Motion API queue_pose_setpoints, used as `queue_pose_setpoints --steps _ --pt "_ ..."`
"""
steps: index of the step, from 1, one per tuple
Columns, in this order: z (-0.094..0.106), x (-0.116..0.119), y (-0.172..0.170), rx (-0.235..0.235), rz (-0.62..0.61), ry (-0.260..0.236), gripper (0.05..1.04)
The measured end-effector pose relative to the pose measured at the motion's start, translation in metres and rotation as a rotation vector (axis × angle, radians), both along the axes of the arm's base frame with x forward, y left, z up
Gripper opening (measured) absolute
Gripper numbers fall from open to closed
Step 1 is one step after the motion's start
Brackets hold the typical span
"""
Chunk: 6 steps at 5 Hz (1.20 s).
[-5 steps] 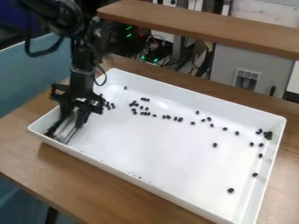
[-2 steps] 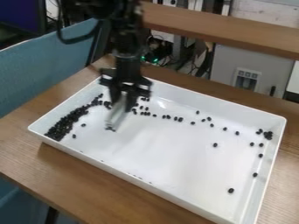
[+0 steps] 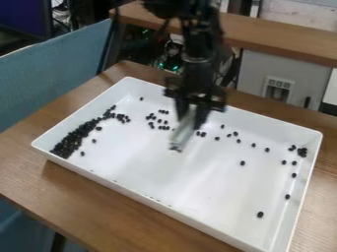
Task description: Sweep into pile
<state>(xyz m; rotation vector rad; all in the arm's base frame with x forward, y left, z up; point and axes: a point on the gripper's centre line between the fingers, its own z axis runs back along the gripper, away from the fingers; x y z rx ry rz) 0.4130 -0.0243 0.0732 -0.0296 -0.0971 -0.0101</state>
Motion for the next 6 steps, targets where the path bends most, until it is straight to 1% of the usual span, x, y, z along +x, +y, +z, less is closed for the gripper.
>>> queue_pose_setpoints --steps 1,2,3,4,5,6 --pt "-0.02 0.009 -0.046 -0.019 -0.067 0.078 0.383" --pt "-0.022 0.014 -0.092 -0.03 -0.101 0.089 0.383" --pt "-0.029 0.015 -0.116 -0.069 -0.113 0.104 0.383" --pt "-0.034 0.021 -0.125 -0.087 -0.115 0.127 0.383" --pt "-0.044 0.024 -0.132 -0.089 -0.11 0.159 0.383" --pt "-0.048 0.03 -0.137 -0.106 -0.119 0.161 0.383"
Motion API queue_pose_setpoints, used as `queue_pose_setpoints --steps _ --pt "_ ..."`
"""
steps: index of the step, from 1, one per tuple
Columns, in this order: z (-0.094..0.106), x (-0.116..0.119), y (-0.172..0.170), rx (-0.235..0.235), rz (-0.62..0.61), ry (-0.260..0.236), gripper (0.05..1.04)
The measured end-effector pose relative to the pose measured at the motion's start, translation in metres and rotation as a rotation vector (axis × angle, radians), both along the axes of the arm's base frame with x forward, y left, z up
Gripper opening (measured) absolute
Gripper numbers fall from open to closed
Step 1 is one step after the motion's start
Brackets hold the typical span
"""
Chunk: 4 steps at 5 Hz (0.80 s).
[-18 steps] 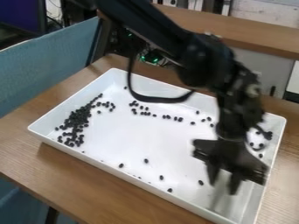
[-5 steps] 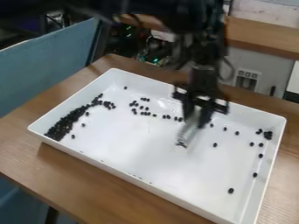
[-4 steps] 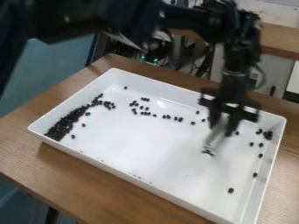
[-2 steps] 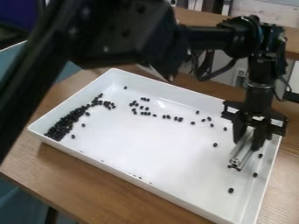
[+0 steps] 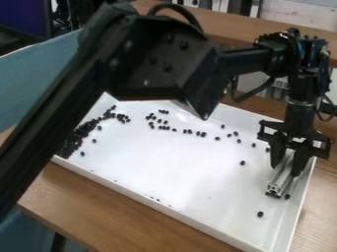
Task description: Sweep into pile
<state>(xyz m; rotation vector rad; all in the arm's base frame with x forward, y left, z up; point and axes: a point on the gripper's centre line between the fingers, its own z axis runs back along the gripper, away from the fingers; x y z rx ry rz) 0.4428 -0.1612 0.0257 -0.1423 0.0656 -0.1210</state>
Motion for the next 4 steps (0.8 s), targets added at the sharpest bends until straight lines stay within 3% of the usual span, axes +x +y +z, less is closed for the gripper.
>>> queue_pose_setpoints --steps 1,2,4 --pt "0.0 0.007 -0.005 -0.015 0.008 0.0 0.383" --pt "-0.001 0.011 -0.004 0.0 0.012 0.009 0.383" --pt "-0.006 0.004 0.034 0.032 0.086 0.002 0.383"
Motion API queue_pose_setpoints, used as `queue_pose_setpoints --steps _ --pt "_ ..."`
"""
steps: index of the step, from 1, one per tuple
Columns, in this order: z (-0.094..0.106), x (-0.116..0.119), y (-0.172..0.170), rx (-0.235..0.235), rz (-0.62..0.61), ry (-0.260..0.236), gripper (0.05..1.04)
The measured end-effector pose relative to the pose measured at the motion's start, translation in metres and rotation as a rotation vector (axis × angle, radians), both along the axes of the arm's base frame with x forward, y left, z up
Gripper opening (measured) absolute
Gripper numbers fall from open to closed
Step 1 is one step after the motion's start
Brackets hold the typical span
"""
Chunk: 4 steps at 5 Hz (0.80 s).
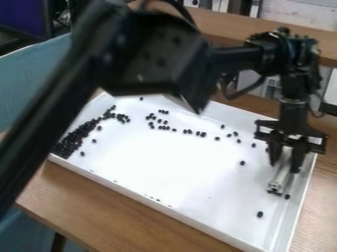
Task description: Sweep into pile
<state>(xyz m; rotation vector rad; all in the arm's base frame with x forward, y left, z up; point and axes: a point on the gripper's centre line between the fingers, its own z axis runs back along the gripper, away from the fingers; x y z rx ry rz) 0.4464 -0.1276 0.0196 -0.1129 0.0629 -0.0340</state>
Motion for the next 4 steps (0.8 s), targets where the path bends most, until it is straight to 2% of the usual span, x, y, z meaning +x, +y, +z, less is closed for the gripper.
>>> queue_pose_setpoints --steps 2,3,4 --pt "-0.002 -0.008 0.101 0.01 0.2 0.015 0.383" --pt "-0.002 -0.008 0.134 0.006 0.241 0.016 0.383" --pt "-0.002 -0.014 0.186 0.031 0.308 0.023 0.382"
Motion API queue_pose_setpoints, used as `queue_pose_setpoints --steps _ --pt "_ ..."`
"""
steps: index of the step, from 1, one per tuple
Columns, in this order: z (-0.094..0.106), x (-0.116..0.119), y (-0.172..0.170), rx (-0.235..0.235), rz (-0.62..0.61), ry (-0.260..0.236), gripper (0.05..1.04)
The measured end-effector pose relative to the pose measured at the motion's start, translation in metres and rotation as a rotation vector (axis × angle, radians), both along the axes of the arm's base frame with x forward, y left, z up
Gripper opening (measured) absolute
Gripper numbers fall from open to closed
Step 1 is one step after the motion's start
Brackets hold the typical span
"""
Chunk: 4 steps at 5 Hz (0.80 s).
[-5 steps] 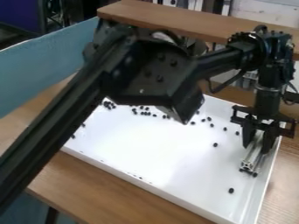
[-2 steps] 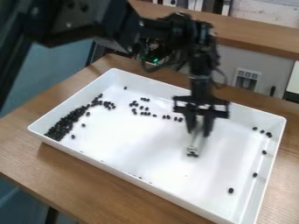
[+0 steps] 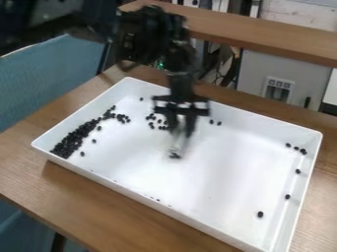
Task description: Sweep into pile
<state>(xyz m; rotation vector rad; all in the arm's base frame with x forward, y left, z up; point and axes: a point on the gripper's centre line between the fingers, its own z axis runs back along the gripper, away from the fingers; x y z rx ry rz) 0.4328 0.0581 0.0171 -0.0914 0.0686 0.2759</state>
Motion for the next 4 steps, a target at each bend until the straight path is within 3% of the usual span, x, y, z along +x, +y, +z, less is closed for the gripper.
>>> queue_pose_setpoints --steps 1,2,3,4 --pt "0.002 -0.013 0.046 0.045 0.052 0.016 0.382" --pt "0.003 -0.025 0.082 0.052 0.096 0.029 0.382" --pt "0.007 -0.035 0.091 0.055 0.087 0.039 0.445" --pt "0.008 -0.032 0.078 0.033 0.038 0.045 0.748"
